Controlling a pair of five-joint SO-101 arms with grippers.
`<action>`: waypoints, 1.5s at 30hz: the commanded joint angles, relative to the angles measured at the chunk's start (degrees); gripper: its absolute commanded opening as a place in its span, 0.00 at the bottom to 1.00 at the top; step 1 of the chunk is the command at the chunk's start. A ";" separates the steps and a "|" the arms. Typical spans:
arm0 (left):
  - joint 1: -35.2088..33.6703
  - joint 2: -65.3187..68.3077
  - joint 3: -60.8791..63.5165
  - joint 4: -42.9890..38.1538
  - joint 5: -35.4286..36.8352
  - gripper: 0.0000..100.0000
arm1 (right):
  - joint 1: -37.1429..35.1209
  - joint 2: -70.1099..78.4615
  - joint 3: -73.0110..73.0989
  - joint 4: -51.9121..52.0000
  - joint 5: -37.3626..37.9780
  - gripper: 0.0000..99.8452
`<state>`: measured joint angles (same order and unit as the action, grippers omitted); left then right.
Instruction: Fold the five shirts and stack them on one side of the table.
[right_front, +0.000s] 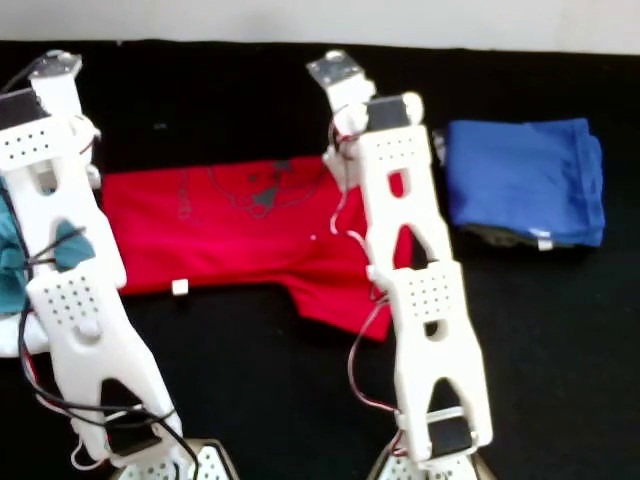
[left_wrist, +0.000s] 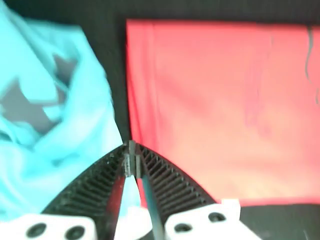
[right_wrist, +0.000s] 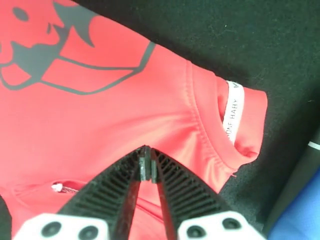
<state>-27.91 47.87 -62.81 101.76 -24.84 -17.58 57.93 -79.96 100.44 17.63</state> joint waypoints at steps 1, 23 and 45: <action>1.63 -13.41 19.91 -2.02 0.35 0.01 | -0.57 -7.69 2.15 0.84 0.53 0.01; 2.07 -27.91 76.26 -45.98 12.48 0.01 | -7.78 -9.27 26.07 -0.84 0.53 0.01; 2.33 -27.65 77.32 -46.24 12.57 0.01 | -14.46 -11.74 40.31 0.66 0.53 0.01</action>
<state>-25.98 20.00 14.29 56.66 -12.62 -30.51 50.37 -41.63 100.35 17.80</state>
